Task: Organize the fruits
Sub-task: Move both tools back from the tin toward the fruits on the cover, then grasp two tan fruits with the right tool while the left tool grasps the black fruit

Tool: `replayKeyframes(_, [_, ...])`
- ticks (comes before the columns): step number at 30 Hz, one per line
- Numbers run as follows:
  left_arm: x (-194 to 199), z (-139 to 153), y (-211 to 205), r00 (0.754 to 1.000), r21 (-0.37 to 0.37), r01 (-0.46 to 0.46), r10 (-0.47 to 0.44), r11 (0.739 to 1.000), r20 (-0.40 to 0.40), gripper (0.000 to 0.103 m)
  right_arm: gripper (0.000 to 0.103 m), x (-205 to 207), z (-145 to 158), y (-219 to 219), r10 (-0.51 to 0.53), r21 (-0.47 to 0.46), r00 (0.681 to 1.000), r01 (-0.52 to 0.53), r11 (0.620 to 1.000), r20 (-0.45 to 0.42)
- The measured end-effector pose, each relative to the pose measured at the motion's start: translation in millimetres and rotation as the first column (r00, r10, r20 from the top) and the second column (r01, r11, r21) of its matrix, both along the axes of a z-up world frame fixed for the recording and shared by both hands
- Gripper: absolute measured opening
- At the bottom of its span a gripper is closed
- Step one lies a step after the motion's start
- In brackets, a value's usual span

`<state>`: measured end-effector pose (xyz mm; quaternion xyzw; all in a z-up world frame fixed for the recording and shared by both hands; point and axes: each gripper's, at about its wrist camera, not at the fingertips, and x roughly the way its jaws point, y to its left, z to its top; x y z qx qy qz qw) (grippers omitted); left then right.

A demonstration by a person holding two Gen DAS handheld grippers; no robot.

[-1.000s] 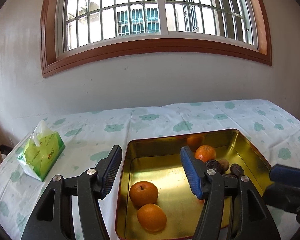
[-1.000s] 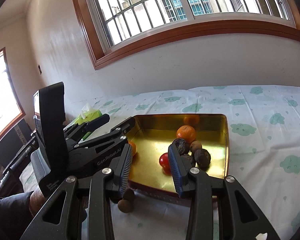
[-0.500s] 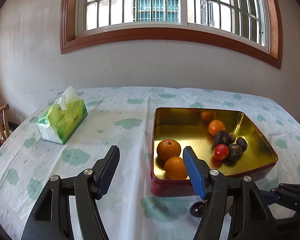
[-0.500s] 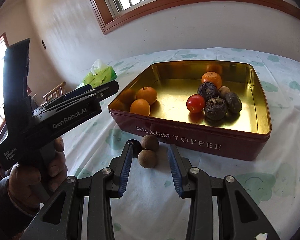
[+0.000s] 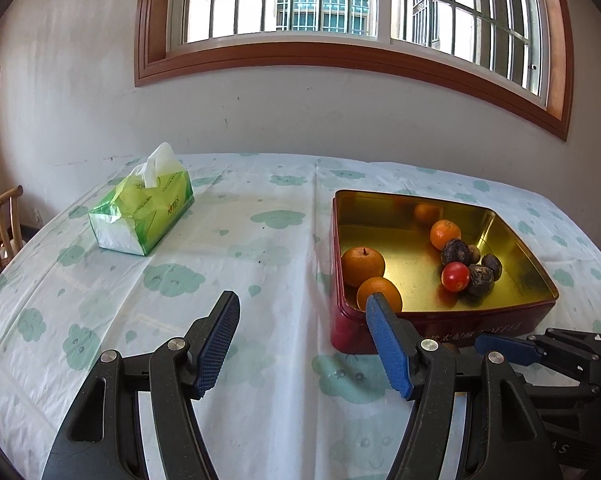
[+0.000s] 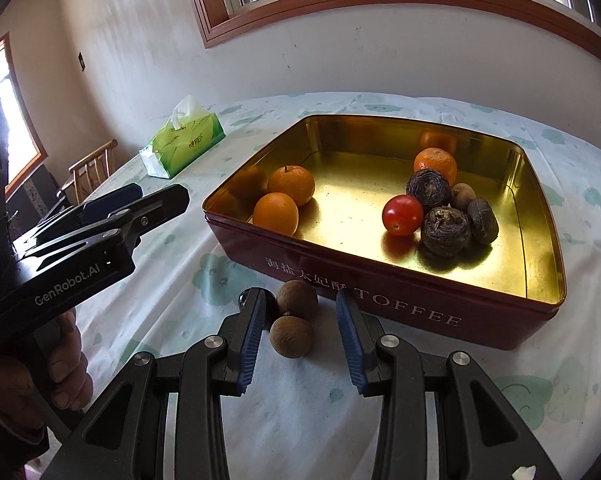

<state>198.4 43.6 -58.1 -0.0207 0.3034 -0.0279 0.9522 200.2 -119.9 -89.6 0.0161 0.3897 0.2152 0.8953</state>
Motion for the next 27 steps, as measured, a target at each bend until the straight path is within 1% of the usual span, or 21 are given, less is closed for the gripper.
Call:
replayKeyframes(3, [-3,-3,3,1.0,-0.007,0.013,-0.013,1.0,-0.009,0.067,0.034,6,-4,2,-0.003,0.004,1.0,0.003,1.0,-0.024])
replayKeyframes(5, [-8,-4,3,1.0,0.005,0.023,-0.023,1.0,-0.013,0.067,0.032,8,-4,2,-0.016,0.004,1.0,0.016,1.0,-0.026])
replayKeyframes(8, [-15,-8,1,0.999,0.024,0.038,-0.038,0.999,-0.025,0.067,0.032,10,-5,1,-0.04,0.029,0.998,0.041,0.999,-0.049])
replayKeyframes(11, [-22,-11,0,0.998,0.037,0.047,-0.046,0.998,-0.033,0.067,0.032,9,-5,3,-0.054,0.016,0.997,0.055,0.998,-0.049])
replayKeyframes(15, [-28,-13,2,0.998,0.039,0.051,-0.049,0.998,-0.045,0.067,0.029,10,-8,-3,-0.066,0.06,0.994,0.071,0.996,-0.086])
replayKeyframes(16, [-29,-13,2,0.998,0.041,0.051,-0.049,0.998,-0.045,0.067,0.027,11,-9,-6,-0.063,0.083,0.993,0.072,0.994,-0.101])
replayKeyframes(17, [-30,-13,2,0.998,0.042,0.05,-0.048,0.998,-0.046,0.067,0.022,12,-11,-8,-0.058,0.11,0.991,0.072,0.991,-0.124])
replayKeyframes(18, [-30,-13,3,0.998,0.043,0.051,-0.049,0.998,-0.047,0.067,0.02,12,-12,-9,-0.046,0.14,0.988,0.067,0.988,-0.146])
replayKeyframes(19, [-31,-13,3,0.998,0.043,0.051,-0.049,0.998,-0.048,0.067,0.02,10,-12,-11,-0.041,0.16,0.987,0.066,0.985,-0.155])
replayKeyframes(20, [-32,-13,3,0.998,0.045,0.052,-0.049,0.998,-0.049,0.067,0.02,7,-12,-13,-0.042,0.164,0.988,0.066,0.984,-0.15])
replayKeyframes(23, [-33,-13,4,0.998,0.046,0.053,-0.051,0.998,-0.047,0.067,0.02,1,-12,-15,-0.046,0.126,0.991,0.062,0.99,-0.128])
replayKeyframes(26, [-30,-14,3,0.997,0.042,0.056,-0.053,0.998,-0.057,0.067,0.02,5,-12,-16,-0.044,0.123,0.99,0.061,0.99,-0.131])
replayKeyframes(27, [-30,-14,2,0.997,0.042,0.057,-0.054,0.997,-0.057,0.067,0.02,6,-11,-15,-0.042,0.11,0.991,0.056,0.992,-0.126])
